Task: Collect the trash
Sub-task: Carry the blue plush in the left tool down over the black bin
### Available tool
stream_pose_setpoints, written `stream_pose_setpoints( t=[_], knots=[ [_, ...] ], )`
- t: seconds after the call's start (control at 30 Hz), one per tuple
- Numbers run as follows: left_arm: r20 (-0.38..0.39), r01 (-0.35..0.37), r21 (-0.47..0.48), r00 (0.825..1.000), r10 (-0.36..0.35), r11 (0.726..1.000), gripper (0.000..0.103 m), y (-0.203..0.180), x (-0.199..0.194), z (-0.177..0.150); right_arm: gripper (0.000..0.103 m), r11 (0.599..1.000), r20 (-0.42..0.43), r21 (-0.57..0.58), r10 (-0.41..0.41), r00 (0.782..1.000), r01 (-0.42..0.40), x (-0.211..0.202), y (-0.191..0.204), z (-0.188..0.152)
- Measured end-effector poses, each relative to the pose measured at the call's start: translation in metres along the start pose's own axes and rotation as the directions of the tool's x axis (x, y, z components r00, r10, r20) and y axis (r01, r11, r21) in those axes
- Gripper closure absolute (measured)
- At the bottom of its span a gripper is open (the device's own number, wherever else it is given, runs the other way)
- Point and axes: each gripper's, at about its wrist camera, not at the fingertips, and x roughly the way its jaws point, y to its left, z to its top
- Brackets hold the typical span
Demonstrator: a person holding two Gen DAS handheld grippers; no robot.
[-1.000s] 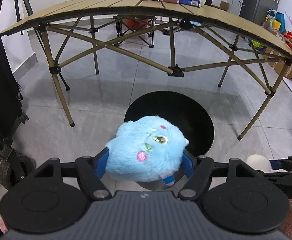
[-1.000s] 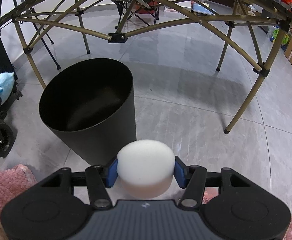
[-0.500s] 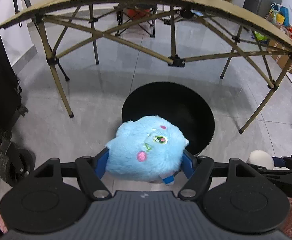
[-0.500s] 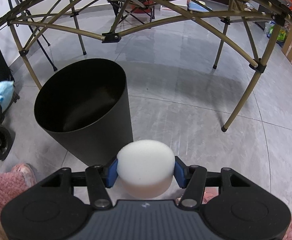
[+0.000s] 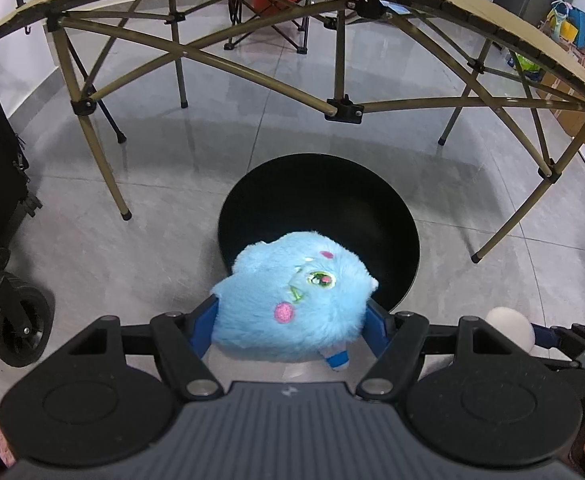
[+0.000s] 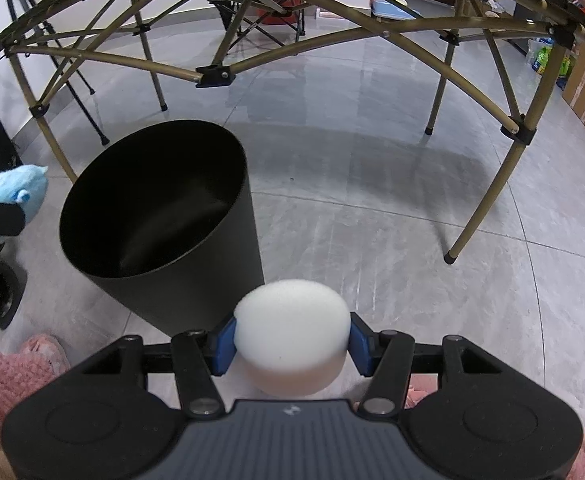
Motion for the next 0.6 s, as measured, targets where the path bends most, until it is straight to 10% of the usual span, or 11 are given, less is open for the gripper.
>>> stream_pose_setpoints(
  t=[0.6],
  knots=[
    [-0.083,-0.006,-0.033,0.997,0.003,0.999,0.031,-0.029,0.045,0.036,0.048,0.995,0.003,0.09,-0.034,0.999,0.033,0.022,-0.027,0.015]
  ],
)
